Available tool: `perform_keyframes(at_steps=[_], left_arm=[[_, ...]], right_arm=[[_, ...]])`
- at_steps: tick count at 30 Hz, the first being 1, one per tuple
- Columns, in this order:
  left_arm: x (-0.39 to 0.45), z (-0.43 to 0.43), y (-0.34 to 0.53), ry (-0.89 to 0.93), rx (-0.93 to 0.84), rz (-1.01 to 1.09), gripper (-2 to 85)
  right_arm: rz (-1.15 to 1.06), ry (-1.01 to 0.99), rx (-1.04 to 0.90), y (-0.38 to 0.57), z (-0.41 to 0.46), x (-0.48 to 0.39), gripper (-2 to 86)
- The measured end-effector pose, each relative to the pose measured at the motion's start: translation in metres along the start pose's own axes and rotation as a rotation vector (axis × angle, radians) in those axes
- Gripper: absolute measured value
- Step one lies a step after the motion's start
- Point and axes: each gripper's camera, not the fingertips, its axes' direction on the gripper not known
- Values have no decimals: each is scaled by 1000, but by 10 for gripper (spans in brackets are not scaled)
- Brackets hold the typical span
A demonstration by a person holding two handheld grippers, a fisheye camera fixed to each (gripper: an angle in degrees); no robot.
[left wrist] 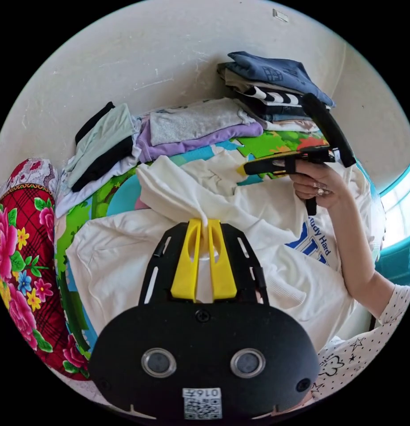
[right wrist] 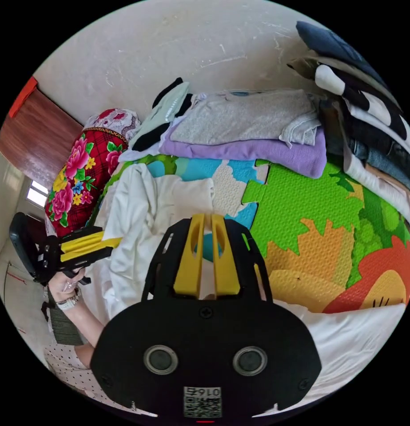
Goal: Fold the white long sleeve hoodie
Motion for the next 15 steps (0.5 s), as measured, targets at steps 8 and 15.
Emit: perform_keyframes(at_steps=[8,15], left_arm=[[-35,-9,10,-32,63,-119,49],[-69,-33,25,107,192,-156,59]], right_arm=[[-92,300,581,71,-154,-38,2],[-60,690,1015,169,-274,-91,1]])
